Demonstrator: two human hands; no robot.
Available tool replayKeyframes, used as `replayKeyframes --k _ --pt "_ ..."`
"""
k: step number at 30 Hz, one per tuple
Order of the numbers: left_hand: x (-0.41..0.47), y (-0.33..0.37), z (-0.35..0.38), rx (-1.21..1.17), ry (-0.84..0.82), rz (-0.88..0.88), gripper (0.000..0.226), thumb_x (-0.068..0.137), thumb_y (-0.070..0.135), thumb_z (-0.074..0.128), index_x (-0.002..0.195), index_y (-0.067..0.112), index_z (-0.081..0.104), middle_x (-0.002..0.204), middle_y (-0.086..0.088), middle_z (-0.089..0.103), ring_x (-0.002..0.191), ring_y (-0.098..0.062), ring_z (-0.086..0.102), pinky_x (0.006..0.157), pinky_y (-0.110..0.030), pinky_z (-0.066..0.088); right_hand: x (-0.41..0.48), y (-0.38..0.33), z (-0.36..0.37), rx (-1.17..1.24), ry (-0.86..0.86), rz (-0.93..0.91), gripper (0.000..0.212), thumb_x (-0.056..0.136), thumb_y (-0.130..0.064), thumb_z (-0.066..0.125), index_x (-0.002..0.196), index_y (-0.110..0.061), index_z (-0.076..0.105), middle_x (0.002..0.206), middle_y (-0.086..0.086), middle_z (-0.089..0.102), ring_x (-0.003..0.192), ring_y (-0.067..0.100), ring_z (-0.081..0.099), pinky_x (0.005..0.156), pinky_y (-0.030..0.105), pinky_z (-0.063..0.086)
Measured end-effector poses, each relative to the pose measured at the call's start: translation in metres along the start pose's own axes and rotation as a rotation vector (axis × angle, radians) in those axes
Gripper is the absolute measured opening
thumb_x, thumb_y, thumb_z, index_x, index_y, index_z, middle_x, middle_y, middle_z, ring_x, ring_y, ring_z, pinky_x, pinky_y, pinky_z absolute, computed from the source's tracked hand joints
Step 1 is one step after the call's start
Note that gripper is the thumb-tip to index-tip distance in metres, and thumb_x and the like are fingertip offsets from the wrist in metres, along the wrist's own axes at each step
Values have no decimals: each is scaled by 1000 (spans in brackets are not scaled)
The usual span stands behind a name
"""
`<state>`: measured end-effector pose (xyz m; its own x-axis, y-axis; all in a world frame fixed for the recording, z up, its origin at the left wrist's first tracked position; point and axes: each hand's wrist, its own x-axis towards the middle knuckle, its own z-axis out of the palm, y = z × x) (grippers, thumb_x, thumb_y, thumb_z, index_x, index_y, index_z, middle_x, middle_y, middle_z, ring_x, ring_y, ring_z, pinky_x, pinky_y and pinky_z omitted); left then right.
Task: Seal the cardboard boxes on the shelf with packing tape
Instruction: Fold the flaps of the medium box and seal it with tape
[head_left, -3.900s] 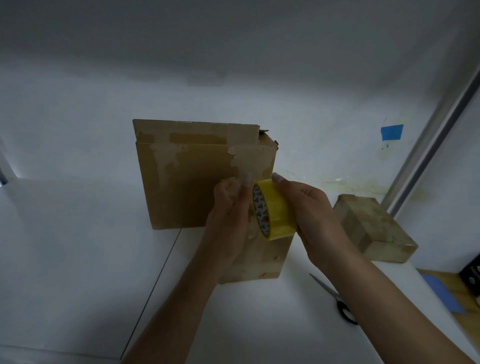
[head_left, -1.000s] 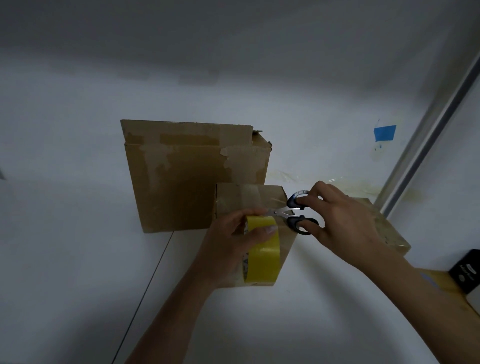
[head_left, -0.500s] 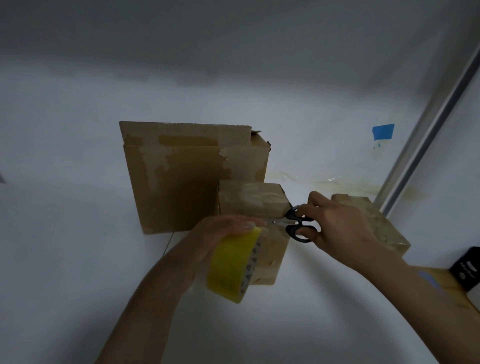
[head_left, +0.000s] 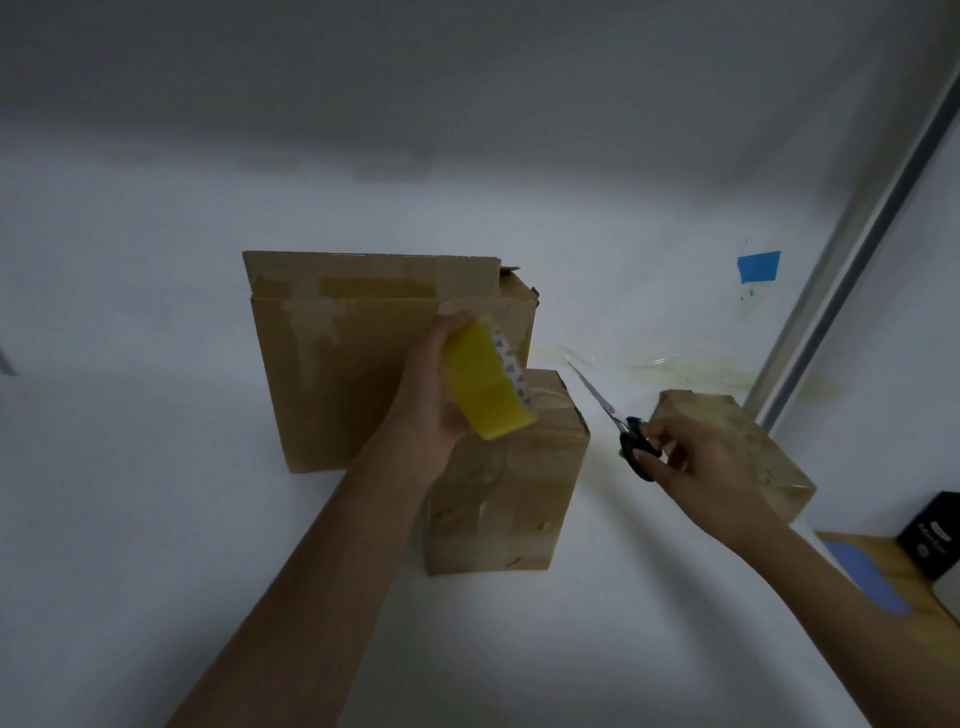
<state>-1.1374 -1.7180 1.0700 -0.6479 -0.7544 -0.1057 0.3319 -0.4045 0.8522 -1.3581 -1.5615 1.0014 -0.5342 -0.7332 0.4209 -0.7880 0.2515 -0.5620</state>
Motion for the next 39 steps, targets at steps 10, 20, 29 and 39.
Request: replayKeyframes --k 10,20,29,39 --pt "-4 -17 12 178 -71 -124 35 92 39 61 121 20 61 109 -8 67 98 -27 65 88 -49 53 -40 81 20 -217 -285 598 34 84 -45 69 69 -14 65 69 1 63 59 14 55 55 23 40" --pt "-28 -109 10 587 -233 8 53 53 57 74 101 36 67 110 3 68 101 -19 65 78 -34 52 -79 104 49 -361 -254 691 37 82 -45 71 82 -10 58 77 2 57 73 20 56 61 27 42" --pt "-51 -175 -2 634 -295 -5 55 65 59 73 116 45 58 113 10 67 107 -9 64 94 -34 50 -91 99 49 -301 -226 625 34 84 -36 72 102 -11 58 104 9 53 78 22 53 67 27 39" --pt "-68 -196 4 670 -350 -16 52 75 48 70 123 52 49 114 24 64 107 6 60 89 -20 47 -93 20 27 668 -402 485 31 88 -35 66 94 -6 74 90 10 74 87 22 70 76 31 56"
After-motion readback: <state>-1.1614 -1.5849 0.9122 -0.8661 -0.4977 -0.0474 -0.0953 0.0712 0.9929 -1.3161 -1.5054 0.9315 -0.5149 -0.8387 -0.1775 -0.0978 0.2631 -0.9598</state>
